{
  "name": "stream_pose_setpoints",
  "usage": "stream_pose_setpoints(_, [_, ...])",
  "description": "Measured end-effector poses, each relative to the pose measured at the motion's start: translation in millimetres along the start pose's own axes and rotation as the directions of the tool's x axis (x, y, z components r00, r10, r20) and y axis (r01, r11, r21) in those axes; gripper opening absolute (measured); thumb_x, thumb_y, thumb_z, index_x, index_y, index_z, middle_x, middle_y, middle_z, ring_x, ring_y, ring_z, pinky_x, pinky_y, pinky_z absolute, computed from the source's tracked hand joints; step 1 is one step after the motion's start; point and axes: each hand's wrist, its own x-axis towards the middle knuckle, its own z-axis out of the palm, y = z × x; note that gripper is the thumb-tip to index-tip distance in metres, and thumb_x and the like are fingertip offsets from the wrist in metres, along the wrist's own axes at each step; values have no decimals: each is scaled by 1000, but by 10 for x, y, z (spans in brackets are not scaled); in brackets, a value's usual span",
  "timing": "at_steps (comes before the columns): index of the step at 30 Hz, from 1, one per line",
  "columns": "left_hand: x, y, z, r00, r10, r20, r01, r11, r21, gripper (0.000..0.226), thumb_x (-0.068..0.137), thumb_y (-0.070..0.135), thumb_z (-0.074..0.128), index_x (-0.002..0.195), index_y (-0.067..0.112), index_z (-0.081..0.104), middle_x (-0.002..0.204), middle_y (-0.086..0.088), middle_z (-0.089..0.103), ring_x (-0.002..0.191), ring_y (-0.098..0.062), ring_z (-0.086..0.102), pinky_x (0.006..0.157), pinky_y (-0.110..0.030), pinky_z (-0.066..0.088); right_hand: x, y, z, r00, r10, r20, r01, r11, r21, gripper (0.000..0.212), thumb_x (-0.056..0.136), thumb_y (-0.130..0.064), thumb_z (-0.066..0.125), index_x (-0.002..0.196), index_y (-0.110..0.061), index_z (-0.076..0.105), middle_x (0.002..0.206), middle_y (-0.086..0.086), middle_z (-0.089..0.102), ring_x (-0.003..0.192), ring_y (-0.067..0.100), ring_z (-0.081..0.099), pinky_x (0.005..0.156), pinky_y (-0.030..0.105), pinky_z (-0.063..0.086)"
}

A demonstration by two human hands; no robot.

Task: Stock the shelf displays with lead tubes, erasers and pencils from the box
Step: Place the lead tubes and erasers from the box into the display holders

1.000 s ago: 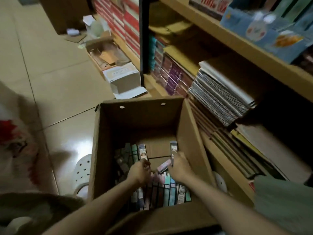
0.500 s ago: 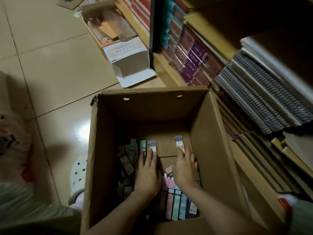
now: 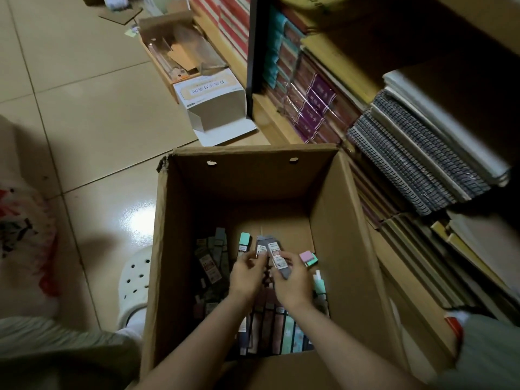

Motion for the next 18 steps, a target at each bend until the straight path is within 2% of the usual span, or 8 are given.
stream_pose_setpoints(3, [-80,92,-43,997,-8,77,20,988,-151,22,101,19,49,105,2,62,81,-11,67,59,-9,66,50,-20,51,-157,-62,-19,984,-69,162,75,997,-30,30,91,-9,64,113,-27,56,117,-3,62,103,8,60,67,8,45])
stream_pose_setpoints(5, [-104,130,-87,999,-6,37,12,983,-181,21,103,12,43,104,-1,59,79,-13,63,60,-14,61,49,-20,47,-196,-78,-108,964,-143,223,173,977,-124,29,92,-17,65,119,-24,58,119,-6,59,112,10,57,77,8,44])
stream_pose_setpoints(7, [-109,135,-132,1000,1,-21,-5,989,-148,18,103,11,40,105,6,57,84,-10,63,68,-14,59,55,-21,48,-143,-26,-210,961,-181,211,242,918,-315,36,97,-24,58,132,-18,54,133,-4,50,124,12,48,93,12,38])
stream_pose_setpoints(9, [-115,117,-158,999,-7,-34,3,993,-122,17,104,13,39,107,13,56,86,-3,64,72,-12,60,55,-19,48,-47,46,-299,983,-108,146,168,850,-499,50,100,-25,51,146,-11,38,151,5,30,140,20,30,110,25,30])
stream_pose_setpoints(10, [-123,108,-165,1000,-11,-28,8,994,-111,17,104,14,39,108,15,56,87,-2,63,74,-12,61,52,-18,48,-4,72,-321,993,-51,103,101,821,-562,58,100,-28,50,151,-9,29,155,8,22,143,24,24,114,30,28])
stream_pose_setpoints(13, [-94,71,-151,1000,-15,-13,13,997,-81,18,103,15,40,108,15,58,89,1,64,77,-11,62,52,-17,48,77,104,-246,998,68,5,-54,825,-563,84,96,-42,56,155,-5,9,159,11,15,145,29,20,116,37,27])
stream_pose_setpoints(15, [-69,36,-139,1000,-14,10,15,997,-77,20,103,15,41,108,13,60,89,0,66,77,-10,63,55,-17,47,111,146,-136,996,77,-39,-85,827,-556,98,88,-51,62,155,-6,5,159,11,13,144,29,20,116,39,28])
stream_pose_setpoints(18, [-26,-22,-139,1000,-17,21,19,997,-80,20,103,16,41,107,12,61,92,-4,69,74,-10,65,56,-19,48,188,206,-26,994,46,-98,-94,813,-575,108,76,-55,74,152,-8,13,152,11,17,136,29,30,109,39,36])
